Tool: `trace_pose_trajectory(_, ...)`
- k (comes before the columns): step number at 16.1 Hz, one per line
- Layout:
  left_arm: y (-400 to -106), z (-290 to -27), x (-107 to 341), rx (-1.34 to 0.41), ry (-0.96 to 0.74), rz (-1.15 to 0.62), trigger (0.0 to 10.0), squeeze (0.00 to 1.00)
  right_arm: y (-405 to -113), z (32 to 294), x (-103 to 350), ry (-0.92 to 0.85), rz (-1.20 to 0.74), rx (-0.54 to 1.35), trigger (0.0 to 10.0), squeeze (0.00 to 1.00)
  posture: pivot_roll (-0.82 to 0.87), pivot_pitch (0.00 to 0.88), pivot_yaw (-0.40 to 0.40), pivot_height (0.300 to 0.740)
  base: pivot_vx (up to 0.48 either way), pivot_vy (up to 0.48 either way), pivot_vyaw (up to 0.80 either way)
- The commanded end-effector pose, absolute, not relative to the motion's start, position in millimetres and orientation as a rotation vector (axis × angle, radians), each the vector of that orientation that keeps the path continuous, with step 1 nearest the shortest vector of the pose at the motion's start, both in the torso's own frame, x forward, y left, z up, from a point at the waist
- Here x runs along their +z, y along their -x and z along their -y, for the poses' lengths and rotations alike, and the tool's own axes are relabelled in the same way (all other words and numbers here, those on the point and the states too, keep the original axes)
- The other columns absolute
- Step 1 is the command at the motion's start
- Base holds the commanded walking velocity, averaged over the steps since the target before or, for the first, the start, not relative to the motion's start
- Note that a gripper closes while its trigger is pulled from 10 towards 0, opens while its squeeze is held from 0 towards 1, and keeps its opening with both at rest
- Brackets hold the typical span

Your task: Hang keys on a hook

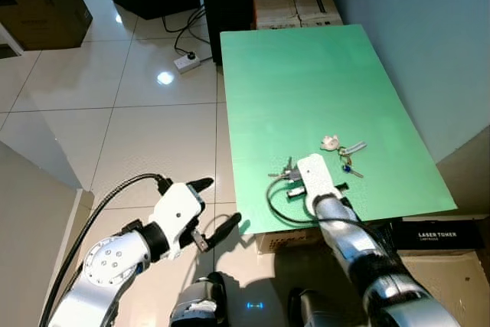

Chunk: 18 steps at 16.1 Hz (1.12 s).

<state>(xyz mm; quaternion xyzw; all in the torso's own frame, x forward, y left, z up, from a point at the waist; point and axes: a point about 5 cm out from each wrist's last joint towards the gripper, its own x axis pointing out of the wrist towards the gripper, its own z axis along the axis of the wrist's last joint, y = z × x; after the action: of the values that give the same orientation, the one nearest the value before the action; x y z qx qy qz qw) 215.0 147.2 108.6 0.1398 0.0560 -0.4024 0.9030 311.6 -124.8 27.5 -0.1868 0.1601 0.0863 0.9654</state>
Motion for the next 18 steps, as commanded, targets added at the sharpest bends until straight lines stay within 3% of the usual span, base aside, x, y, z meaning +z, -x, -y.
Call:
trace_pose_trajectory(1,-213.2,-147.0,106.1,-0.839,-0.302,-0.131,10.0,0.00,-308.6,125.0,28.3,0.401,-0.295,0.189,0.0,0.00,0.04,0.196,0.066,0.740,0.000,0.000,0.00)
trace_pose_trajectory(5,-213.7,-145.9,106.3,-0.839,-0.306,-0.127,10.0,0.00,-298.5,129.8,28.9,0.395,-0.248,0.201,0.0,0.00,0.04,0.196,0.068,0.740,0.000,0.000,0.00)
trace_pose_trajectory(8,-215.2,-147.8,106.2,-0.831,-0.319,-0.125,10.0,0.00,-286.9,89.4,63.6,0.253,0.075,0.439,0.0,0.00,0.04,0.197,0.073,0.740,0.000,0.000,0.00)
trace_pose_trajectory(10,-215.9,-148.5,106.4,-0.830,-0.330,-0.125,10.0,0.00,-280.9,68.8,57.0,0.321,0.056,0.552,0.0,0.00,0.05,0.195,0.076,0.740,0.000,0.000,0.00)
trace_pose_trajectory(12,-216.2,-149.6,107.0,-0.826,-0.338,-0.123,10.0,0.00,-284.4,70.0,49.9,0.361,-0.001,0.490,0.0,0.00,0.06,0.194,0.078,0.740,0.000,0.000,0.00)
trace_pose_trajectory(13,-216.0,-149.9,107.4,-0.826,-0.341,-0.123,10.0,0.00,-288.8,77.1,45.0,0.376,-0.052,0.423,9.5,0.00,0.06,0.193,0.080,0.740,0.000,0.000,0.00)
trace_pose_trajectory(14,-216.0,-150.2,107.5,-0.826,-0.343,-0.123,10.0,0.00,-292.1,82.7,41.7,0.360,-0.093,0.376,10.0,0.00,0.06,0.195,0.081,0.740,0.000,0.000,0.00)
trace_pose_trajectory(15,-217.0,-151.0,107.8,-0.826,-0.345,-0.124,10.0,0.00,-295.1,89.1,34.4,0.322,-0.174,0.335,10.0,0.47,0.06,0.196,0.083,0.740,0.000,0.000,0.00)
trace_pose_trajectory(16,-217.2,-151.3,108.0,-0.826,-0.346,-0.124,10.0,0.00,-295.3,91.2,31.4,0.311,-0.200,0.328,10.0,1.00,0.06,0.198,0.085,0.740,0.000,0.000,0.00)
trace_pose_trajectory(18,-217.0,-152.3,108.0,-0.833,-0.350,-0.127,10.0,0.00,-298.4,98.2,25.3,0.289,-0.259,0.292,10.0,1.00,0.07,0.205,0.089,0.740,0.000,0.000,0.00)
